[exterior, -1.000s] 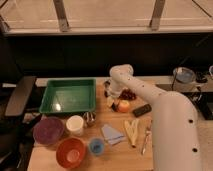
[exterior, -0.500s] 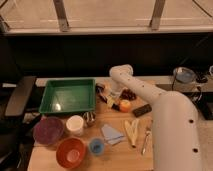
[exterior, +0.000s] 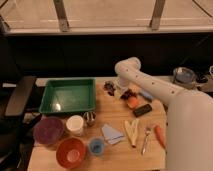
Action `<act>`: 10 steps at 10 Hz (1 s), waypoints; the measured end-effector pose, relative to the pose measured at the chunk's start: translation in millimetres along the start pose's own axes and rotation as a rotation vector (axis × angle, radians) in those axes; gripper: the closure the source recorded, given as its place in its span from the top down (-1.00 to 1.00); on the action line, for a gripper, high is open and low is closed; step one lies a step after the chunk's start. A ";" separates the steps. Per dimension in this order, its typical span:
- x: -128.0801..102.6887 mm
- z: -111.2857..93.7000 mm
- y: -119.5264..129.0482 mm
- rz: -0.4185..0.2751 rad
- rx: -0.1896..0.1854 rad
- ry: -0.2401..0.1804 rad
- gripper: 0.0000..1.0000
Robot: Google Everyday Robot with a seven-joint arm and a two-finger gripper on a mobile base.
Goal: Wipe red bowl with brush
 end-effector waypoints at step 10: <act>9.3 -119.3 23.3 -0.203 0.013 -0.216 -1.00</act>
